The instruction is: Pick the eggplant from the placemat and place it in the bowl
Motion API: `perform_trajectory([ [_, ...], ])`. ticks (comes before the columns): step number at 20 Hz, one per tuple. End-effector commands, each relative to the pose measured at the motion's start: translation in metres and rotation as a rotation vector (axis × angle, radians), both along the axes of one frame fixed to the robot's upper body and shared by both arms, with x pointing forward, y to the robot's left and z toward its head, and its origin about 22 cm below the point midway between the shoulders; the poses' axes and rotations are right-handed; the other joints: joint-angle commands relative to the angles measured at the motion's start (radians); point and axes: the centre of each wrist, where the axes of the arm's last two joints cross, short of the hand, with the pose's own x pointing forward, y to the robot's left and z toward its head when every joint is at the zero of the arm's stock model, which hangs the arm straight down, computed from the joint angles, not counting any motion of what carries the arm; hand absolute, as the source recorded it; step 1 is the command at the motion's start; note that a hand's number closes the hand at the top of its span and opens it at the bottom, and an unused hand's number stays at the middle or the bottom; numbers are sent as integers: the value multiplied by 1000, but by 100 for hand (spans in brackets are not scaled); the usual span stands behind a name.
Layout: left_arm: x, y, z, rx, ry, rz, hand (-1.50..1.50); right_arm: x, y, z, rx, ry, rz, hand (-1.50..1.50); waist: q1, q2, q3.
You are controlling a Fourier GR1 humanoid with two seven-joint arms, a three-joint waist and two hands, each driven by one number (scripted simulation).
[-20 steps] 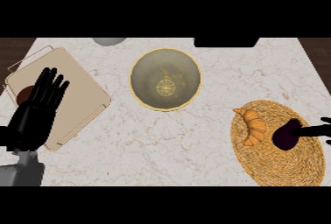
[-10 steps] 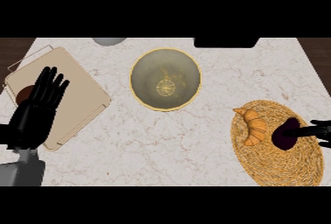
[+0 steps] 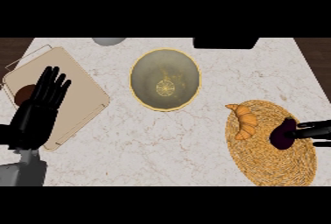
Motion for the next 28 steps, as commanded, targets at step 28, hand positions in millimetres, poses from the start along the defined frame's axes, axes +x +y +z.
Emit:
perform_trajectory([
  [28, -3, 5, 3, 9, -2, 7, 0, -78, 443, 149, -605, -969, 1372, 150, 0, -3, 19],
])
